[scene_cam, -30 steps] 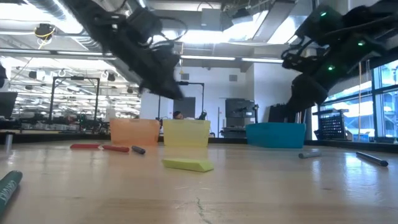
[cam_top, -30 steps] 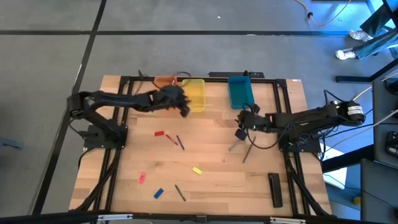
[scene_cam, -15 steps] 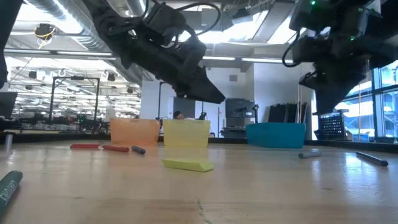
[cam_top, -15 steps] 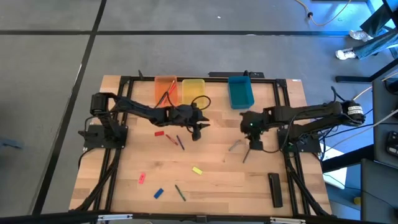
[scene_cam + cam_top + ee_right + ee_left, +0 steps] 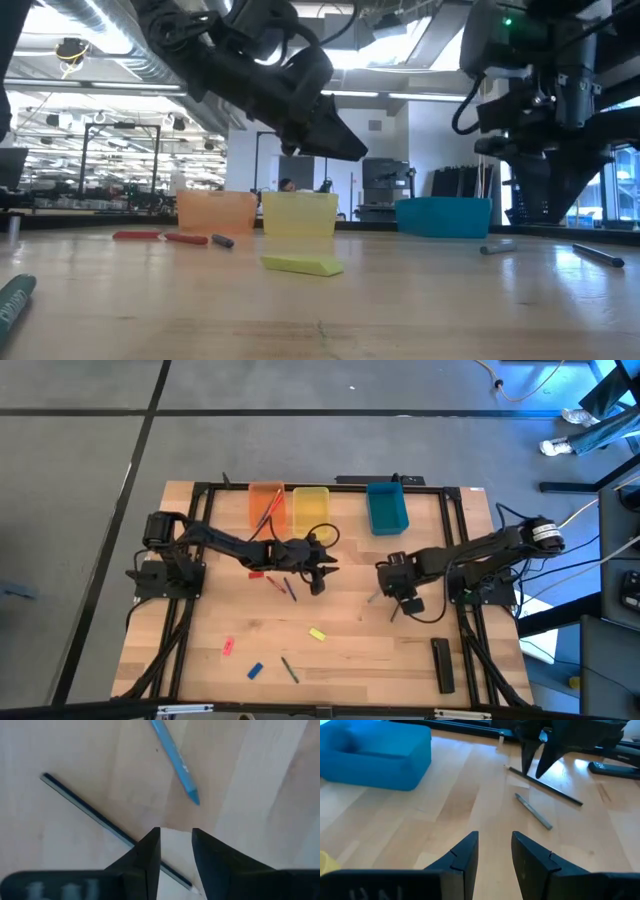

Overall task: Sort crayons/erasers/pens/pencils in bins
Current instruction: Put the black pencil into the orange bin

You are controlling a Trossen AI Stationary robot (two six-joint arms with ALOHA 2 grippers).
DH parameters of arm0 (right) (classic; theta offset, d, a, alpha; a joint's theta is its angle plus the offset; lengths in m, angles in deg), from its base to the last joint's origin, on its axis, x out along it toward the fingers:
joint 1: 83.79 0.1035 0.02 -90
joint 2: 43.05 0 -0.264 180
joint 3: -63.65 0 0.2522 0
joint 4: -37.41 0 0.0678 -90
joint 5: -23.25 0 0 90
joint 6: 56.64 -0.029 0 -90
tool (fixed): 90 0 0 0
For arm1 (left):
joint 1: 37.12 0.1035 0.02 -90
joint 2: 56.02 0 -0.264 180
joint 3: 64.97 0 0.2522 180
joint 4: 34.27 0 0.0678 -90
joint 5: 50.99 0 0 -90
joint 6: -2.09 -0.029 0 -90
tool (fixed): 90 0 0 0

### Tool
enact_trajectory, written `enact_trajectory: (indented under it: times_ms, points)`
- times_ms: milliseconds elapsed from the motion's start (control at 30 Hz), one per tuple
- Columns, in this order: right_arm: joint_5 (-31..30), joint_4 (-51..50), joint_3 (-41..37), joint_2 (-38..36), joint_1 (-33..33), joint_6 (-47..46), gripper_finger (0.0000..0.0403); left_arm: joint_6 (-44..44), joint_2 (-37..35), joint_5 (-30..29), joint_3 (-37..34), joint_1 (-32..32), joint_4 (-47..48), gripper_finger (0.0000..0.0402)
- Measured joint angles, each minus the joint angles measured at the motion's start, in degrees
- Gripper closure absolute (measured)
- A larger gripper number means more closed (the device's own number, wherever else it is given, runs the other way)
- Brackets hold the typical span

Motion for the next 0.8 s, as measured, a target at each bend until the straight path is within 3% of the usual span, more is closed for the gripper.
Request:
enact_trajectory:
  times_ms: [233, 300, 467, 800]
  points:
    - [-12.19, -18.09, 8.44, -0.65, 0.22, 3.26, 0.0287, 0.00, -0.04, -3.57, 0.00, -1.72, 1.59, 0.0294]
    - [-12.60, -20.82, 8.45, -1.94, -0.92, 5.73, 0.0287, 0.02, -0.07, -4.29, 0.00, -1.70, 2.84, 0.0294]
    - [-4.08, -16.33, 3.38, -3.37, -2.04, 12.33, 0.0287, 1.67, -0.07, -4.34, 0.00, -1.70, 3.91, 0.0294]
    - [-5.02, -5.56, -4.44, -3.21, 0.89, 17.79, 0.0287, 2.32, -0.07, -4.23, 0.00, -3.14, 4.02, 0.0294]
